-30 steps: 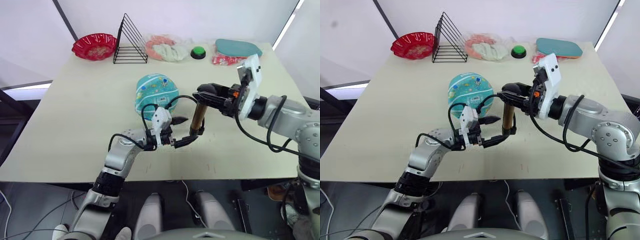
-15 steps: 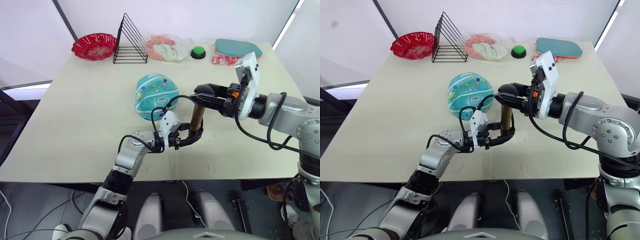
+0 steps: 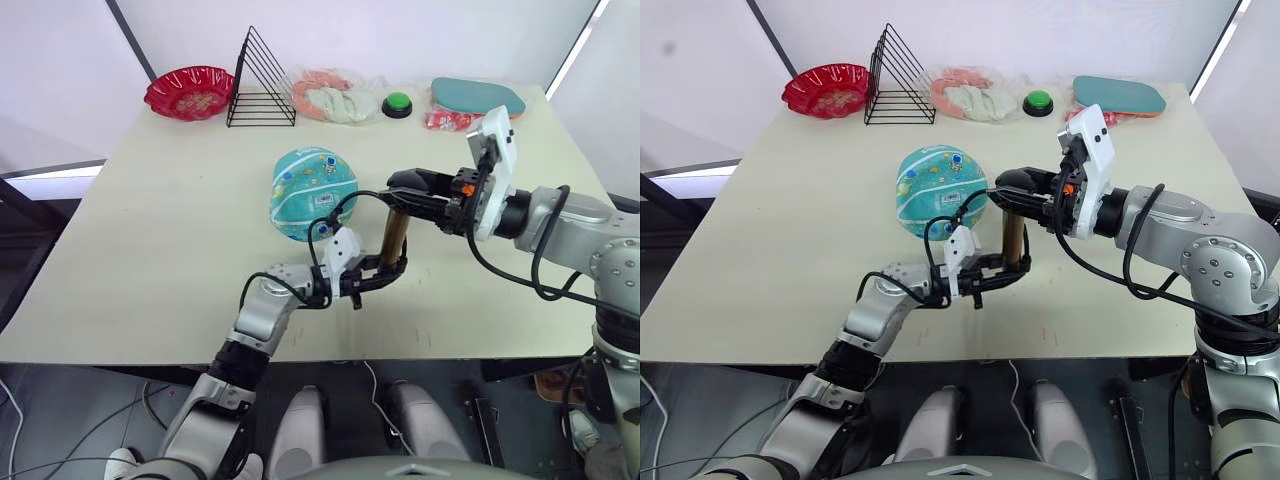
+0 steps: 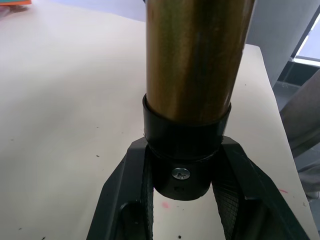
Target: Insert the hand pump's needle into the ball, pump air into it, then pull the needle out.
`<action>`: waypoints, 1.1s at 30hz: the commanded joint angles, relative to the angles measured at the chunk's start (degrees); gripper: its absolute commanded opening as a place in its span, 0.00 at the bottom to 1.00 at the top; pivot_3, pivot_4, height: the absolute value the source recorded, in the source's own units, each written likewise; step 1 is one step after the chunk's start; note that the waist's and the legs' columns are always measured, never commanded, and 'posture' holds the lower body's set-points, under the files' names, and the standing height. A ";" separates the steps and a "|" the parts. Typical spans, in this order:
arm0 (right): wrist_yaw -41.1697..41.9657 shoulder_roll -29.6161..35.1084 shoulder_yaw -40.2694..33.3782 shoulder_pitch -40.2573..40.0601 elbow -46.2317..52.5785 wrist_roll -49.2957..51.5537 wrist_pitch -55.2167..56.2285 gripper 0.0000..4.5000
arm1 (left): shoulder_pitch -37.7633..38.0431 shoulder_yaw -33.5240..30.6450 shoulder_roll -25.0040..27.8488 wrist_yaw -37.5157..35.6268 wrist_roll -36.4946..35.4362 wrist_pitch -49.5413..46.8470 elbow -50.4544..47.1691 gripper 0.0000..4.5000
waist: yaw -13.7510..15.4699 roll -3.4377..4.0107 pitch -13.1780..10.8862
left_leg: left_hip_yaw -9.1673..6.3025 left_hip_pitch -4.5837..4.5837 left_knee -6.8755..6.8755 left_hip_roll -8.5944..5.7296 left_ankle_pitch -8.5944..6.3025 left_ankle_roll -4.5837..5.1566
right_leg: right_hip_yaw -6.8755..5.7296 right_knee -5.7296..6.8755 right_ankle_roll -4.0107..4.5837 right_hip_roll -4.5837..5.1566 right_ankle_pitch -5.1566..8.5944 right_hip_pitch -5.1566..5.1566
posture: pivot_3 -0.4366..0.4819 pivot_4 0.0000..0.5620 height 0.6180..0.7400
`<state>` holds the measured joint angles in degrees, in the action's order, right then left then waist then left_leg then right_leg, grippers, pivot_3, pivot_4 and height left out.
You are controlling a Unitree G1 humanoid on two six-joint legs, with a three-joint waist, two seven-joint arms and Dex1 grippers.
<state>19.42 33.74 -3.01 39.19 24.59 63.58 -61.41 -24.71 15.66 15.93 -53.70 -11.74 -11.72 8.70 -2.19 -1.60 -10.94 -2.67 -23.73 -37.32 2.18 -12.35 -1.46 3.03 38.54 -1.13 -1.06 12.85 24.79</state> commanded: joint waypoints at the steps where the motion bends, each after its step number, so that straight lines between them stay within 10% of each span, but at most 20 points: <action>1: 1.16 0.44 -1.69 1.03 0.88 -0.42 1.19 0.41 | -1.59 1.35 -2.24 1.75 2.26 2.13 3.36 0.24 | 0.05 0.00 0.00 | 0.00 0.00 0.00 0.00 0.00 0.00 | 0.00 0.00 0.00 0.00 0.00 0.00 | 0.48 0.27 1.00; 19: 7.15 1.32 8.21 -7.62 -5.34 -25.36 12.05 0.41 | -5.21 3.35 -11.53 14.69 14.67 15.68 30.16 0.24 | 0.05 0.00 0.03 | 0.03 0.02 0.01 -0.02 -0.04 0.07 | 0.03 -0.02 -0.03 0.00 -0.01 -0.01 | 0.48 0.27 1.00; 33: 3.56 9.56 -11.98 11.94 -3.14 -4.00 -4.78 0.41 | -3.97 3.47 -11.48 13.10 15.06 16.49 31.91 0.24 | 0.05 0.09 0.02 | 0.08 0.00 0.03 -0.04 -0.05 0.08 | 0.08 -0.02 -0.05 0.02 -0.03 0.01 | 0.48 0.27 1.00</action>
<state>25.56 41.07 -7.32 45.63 19.37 57.46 -66.67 -30.60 18.48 3.44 -39.35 2.27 5.79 38.21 -2.14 -1.50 -10.92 -2.58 -23.73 -37.29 2.14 -12.40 -1.38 3.11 38.53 -1.19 -1.05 12.82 24.81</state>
